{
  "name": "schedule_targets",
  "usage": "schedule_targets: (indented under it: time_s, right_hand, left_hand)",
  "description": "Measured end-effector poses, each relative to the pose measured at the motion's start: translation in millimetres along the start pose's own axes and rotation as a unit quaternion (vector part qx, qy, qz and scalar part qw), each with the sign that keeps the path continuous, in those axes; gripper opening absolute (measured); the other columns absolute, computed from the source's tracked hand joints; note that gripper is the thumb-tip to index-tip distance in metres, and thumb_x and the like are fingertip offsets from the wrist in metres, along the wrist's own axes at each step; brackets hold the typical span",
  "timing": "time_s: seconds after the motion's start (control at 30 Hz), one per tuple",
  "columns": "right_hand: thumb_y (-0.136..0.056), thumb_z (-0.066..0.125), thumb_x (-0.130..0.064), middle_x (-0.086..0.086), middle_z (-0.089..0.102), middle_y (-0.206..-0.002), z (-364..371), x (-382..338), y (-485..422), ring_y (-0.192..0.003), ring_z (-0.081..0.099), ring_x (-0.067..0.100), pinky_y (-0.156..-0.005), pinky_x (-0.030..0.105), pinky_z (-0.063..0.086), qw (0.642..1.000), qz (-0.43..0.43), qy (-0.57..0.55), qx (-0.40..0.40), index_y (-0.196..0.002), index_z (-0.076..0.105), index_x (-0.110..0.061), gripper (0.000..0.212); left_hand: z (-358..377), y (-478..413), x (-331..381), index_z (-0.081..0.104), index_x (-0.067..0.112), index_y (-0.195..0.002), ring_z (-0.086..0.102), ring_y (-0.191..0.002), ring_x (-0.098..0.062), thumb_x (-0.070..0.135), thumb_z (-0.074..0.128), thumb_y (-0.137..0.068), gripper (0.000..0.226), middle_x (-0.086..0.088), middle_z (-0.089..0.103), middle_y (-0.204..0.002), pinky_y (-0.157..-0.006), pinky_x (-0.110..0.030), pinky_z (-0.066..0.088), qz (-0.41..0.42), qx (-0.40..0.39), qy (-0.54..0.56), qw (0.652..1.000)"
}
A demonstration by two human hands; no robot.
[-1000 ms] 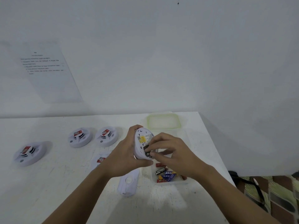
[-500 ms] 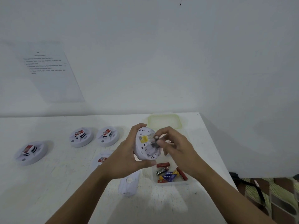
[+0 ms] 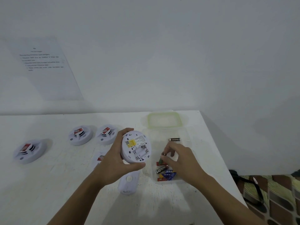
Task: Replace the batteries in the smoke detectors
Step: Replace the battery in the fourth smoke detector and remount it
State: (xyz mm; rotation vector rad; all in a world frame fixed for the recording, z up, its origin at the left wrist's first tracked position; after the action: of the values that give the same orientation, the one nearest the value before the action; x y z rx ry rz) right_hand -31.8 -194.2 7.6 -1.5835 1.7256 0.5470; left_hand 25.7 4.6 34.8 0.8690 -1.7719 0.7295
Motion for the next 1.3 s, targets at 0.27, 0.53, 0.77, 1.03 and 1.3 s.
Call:
schedule_targets:
  time_s: [0.27, 0.53, 0.77, 1.03, 1.3]
  right_hand:
    - [-0.084, 0.078, -0.04, -0.012, 0.057, -0.082, 10.1, -6.0, -3.7, -0.079, 0.052, 0.005, -0.073, 0.025, 0.043, 0.989, -0.049, 0.13, 0.04, -0.074, 0.07, -0.024, 0.02]
    - [-0.086, 0.077, -0.025, -0.011, 0.062, -0.078, -31.4, 16.0, -17.3, -0.07, 0.056, 0.001, -0.063, 0.009, 0.041, 0.994, 0.012, 0.065, 0.089, -0.073, 0.068, -0.024, 0.016]
    - [-0.094, 0.064, -0.013, -0.016, 0.065, -0.079, -38.3, 34.9, -67.9, -0.068, 0.059, 0.003, -0.065, 0.014, 0.043, 0.989, 0.024, 0.141, -0.02, -0.09, 0.074, -0.021, 0.013]
    - [-0.089, 0.062, -0.011, 0.003, 0.066, -0.105, -5.6, 48.4, -98.6, -0.086, 0.061, 0.022, -0.072, 0.031, 0.051, 0.931, 0.041, 0.323, -0.168, -0.09, 0.062, -0.022, 0.011]
    - [-0.089, 0.065, -0.011, 0.004, 0.063, -0.111, 12.1, 58.1, -99.5, -0.096, 0.063, 0.026, -0.079, 0.035, 0.054, 0.911, 0.044, 0.347, -0.217, -0.107, 0.064, -0.019, 0.02]
  left_hand:
    - [2.5, -1.5, -2.4, 0.035, 0.037, -0.142, 0.052, -0.127, 0.003, 0.009, 0.092, -0.068, 0.098, 0.02, 0.052, -0.136, -0.089, -0.015, 0.053, -0.004, 0.0, 0.001, 1.0]
    - [2.7, -5.2, -5.0, 0.036, 0.036, -0.142, 0.053, -0.125, 0.003, 0.009, 0.091, -0.068, 0.096, 0.025, 0.053, -0.131, -0.089, -0.016, 0.054, -0.006, 0.0, 0.009, 1.0]
    - [7.7, -23.2, -2.7, 0.035, 0.038, -0.14, 0.056, -0.122, 0.003, 0.006, 0.089, -0.071, 0.093, 0.032, 0.055, -0.125, -0.089, -0.016, 0.054, -0.002, -0.016, 0.02, 1.0]
    - [8.3, -49.5, -7.5, 0.036, 0.036, -0.142, 0.057, -0.126, -0.004, 0.005, 0.09, -0.069, 0.096, 0.023, 0.056, -0.131, -0.094, -0.024, 0.056, -0.002, -0.017, 0.026, 1.0]
    - [7.4, -58.0, -18.6, 0.034, 0.036, -0.143, 0.054, -0.13, -0.009, 0.01, 0.092, -0.068, 0.099, 0.015, 0.052, -0.138, -0.097, -0.031, 0.056, -0.013, -0.017, 0.014, 1.0]
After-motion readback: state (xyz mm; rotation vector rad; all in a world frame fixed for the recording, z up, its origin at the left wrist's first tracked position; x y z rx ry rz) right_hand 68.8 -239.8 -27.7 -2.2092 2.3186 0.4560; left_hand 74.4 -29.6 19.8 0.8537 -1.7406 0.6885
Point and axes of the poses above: each hand's wrist, its own y-axis away from the middle knuckle, its own z-axis out of the palm, x = y × z, the point moved 9 cm from there along -y, towards the middle knuckle
